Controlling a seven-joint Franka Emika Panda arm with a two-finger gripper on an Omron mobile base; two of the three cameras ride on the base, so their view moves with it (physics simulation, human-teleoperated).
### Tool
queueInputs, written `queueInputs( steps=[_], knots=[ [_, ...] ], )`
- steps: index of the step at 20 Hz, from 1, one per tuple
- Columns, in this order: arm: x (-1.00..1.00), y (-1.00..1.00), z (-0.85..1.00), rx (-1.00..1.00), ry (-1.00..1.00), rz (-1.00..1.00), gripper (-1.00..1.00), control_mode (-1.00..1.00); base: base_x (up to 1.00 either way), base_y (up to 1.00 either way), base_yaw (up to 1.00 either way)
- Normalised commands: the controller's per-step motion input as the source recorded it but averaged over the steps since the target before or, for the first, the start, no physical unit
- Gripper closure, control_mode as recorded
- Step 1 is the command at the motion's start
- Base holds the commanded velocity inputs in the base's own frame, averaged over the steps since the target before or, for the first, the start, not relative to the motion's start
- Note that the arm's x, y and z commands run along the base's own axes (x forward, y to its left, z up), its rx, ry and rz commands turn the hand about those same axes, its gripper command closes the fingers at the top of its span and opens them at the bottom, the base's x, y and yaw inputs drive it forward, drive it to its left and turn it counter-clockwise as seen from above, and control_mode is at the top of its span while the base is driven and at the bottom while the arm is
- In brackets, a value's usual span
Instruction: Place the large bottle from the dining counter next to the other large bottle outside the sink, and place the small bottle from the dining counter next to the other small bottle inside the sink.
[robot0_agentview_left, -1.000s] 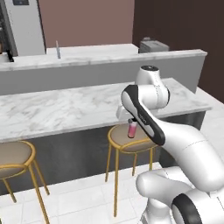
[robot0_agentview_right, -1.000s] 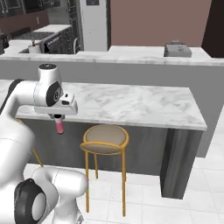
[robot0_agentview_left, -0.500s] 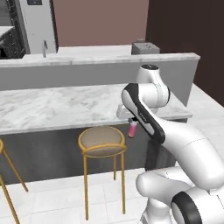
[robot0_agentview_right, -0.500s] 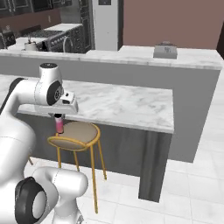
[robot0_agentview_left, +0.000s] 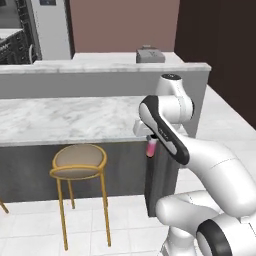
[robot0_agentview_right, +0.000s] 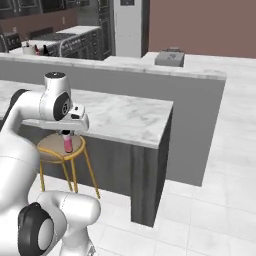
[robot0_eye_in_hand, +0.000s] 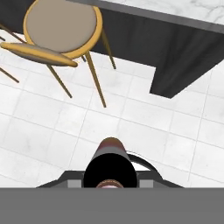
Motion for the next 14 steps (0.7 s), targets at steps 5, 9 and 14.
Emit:
queueInputs(
  steps=[5,9,14],
  knots=[
    [0.0,0.0,0.0,0.0,0.0,0.0,1.0,1.0,0.0,-0.82,0.22],
    [0.0,0.0,0.0,0.0,0.0,0.0,1.0,1.0,0.0,-0.8,0.23],
    [0.0,0.0,0.0,0.0,0.0,0.0,1.0,1.0,0.0,-0.83,0.25]
  ],
)
